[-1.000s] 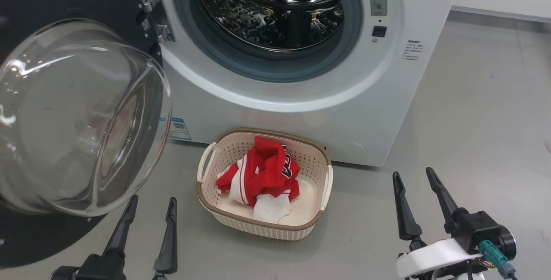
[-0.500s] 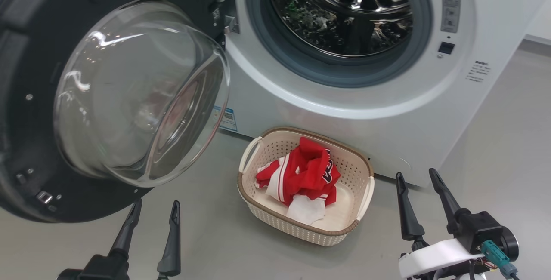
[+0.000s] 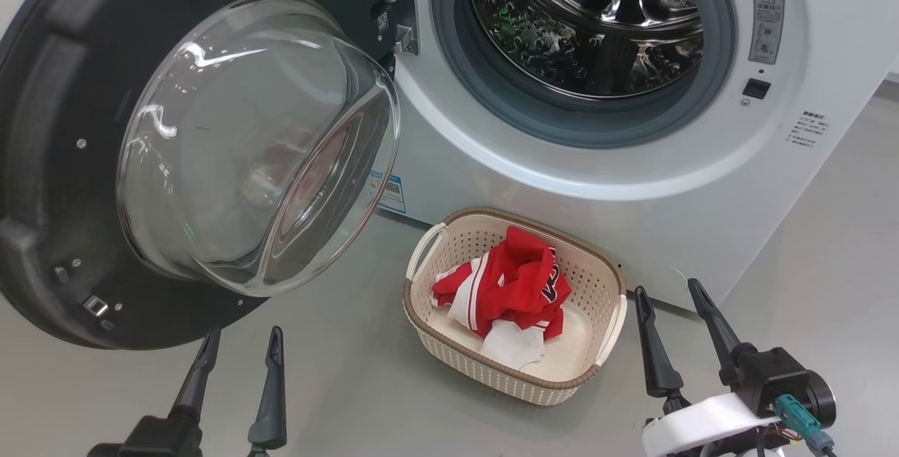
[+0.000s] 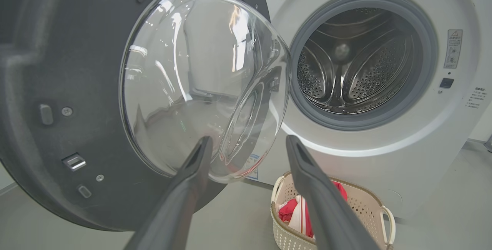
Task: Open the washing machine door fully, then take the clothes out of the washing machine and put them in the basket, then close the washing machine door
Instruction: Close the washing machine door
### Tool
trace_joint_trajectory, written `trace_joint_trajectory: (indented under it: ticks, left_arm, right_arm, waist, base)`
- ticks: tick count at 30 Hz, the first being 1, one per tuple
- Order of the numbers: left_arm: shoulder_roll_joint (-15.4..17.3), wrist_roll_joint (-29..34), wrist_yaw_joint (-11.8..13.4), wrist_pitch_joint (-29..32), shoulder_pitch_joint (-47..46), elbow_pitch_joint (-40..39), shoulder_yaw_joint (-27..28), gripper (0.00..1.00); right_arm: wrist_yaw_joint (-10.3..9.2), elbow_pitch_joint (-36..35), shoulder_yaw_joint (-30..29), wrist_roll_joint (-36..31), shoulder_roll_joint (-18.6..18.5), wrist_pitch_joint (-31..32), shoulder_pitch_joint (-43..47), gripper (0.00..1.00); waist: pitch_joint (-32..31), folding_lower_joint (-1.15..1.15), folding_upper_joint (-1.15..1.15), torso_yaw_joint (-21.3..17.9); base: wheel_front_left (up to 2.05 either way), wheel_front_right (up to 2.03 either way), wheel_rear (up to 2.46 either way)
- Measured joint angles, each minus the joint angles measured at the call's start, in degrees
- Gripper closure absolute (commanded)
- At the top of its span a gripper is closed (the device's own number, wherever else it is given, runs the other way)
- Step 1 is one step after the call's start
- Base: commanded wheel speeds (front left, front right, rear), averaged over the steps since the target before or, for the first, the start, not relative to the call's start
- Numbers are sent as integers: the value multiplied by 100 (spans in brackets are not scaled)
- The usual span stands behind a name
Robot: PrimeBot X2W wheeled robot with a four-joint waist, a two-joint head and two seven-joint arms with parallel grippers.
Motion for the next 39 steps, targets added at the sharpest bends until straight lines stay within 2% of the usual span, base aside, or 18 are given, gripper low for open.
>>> trace_joint_trajectory:
  ticks: [3,4,5,6,13,17,22,28,34,39]
  left_arm:
    - [0,-1,0,0,0,0,0,0]
    - [0,-3,0,0,0,0,-1,23]
    - [0,-16,0,0,0,0,-3,73]
    - [0,-32,0,0,0,1,-4,100]
    - [-1,-58,-2,-9,0,0,-14,100]
    - [-45,-380,-110,-60,-1,-101,-7,100]
    - [-241,-1827,-428,-110,-5,-424,11,100]
    - [-264,-3856,-898,-119,-15,-916,167,100]
    - [-245,-5252,-886,-531,-9,-1536,-190,100]
    - [-244,-6405,-918,-530,-70,-1785,332,100]
  right_arm:
    - [0,3,10,0,0,0,0,0]
    - [0,8,11,0,0,0,0,0]
    - [0,11,11,0,0,0,0,0]
    - [0,13,11,0,0,0,0,0]
    - [0,32,11,0,0,0,0,0]
    - [0,31,11,0,0,0,-1,0]
    - [0,31,11,0,0,0,-1,0]
    - [1,24,21,-9,-1,0,-5,0]
    - [1,16,16,-49,-1,0,-11,0]
    - [-1,-7,-3,-51,-1,0,-12,0]
  waist:
    - [7,0,0,10]
    - [9,0,0,14]
    - [11,0,0,18]
    - [13,0,0,21]
    - [11,0,0,43]
    - [13,0,0,56]
    - [24,0,0,81]
    - [86,0,0,100]
    - [156,0,0,85]
    - [214,0,0,85]
  base:
    - [0,0,0]
    - [0,0,0]
    - [0,0,0]
    - [0,0,0]
    - [0,0,0]
    - [0,0,0]
    - [0,0,0]
    - [0,0,0]
    - [0,0,0]
    - [0,0,0]
